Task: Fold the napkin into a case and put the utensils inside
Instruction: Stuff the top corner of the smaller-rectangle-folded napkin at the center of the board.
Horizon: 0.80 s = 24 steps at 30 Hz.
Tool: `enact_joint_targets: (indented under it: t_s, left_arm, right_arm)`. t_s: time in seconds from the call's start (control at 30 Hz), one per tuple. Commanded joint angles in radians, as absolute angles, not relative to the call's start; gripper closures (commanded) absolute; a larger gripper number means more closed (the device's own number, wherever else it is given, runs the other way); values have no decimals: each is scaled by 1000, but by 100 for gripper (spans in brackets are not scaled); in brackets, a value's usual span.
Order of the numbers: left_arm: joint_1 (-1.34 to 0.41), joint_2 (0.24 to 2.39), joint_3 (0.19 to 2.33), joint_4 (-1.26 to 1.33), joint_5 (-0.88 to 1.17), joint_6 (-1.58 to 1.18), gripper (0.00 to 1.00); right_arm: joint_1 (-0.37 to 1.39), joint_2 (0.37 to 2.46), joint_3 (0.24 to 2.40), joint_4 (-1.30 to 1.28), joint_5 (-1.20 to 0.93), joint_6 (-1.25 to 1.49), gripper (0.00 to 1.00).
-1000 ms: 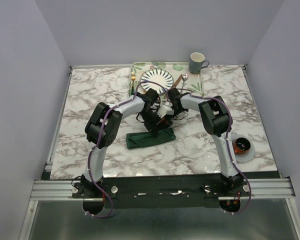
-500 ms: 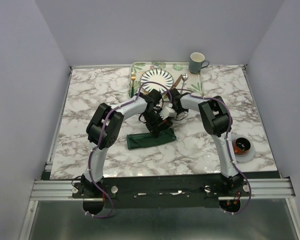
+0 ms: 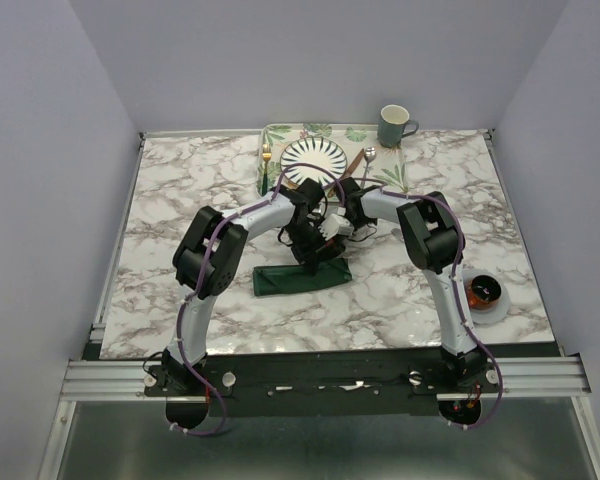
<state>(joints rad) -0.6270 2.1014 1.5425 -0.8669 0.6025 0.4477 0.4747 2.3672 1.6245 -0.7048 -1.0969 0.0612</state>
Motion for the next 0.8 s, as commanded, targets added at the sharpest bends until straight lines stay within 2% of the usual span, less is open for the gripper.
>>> enact_joint_targets:
  t_s: [0.0, 0.13, 0.33, 0.47, 0.67, 0.77]
  left_arm:
    - [-646, 2114, 1520, -796, 532, 528, 97]
    - [-646, 2112, 1470, -788, 535, 555, 97]
    - [-646, 2117, 1460, -798, 543, 557, 99]
    - [-646, 2120, 1460, -802, 546, 561, 99]
    - [-646, 2125, 1463, -805, 551, 557, 99]
    - [-646, 2126, 1470, -808, 554, 557, 99]
  right_arm:
    - [508, 2352, 1615, -744, -1092, 40, 75]
    - [502, 2352, 1658, -802, -1062, 9, 63]
    - [460, 2352, 1742, -890, -1046, -55, 55]
    - [428, 2364, 1804, -960, -1034, -106, 53]
    - [410, 2379, 1868, -1103, -1012, -268, 44]
    - [411, 2378, 1862, -1144, -994, -334, 43]
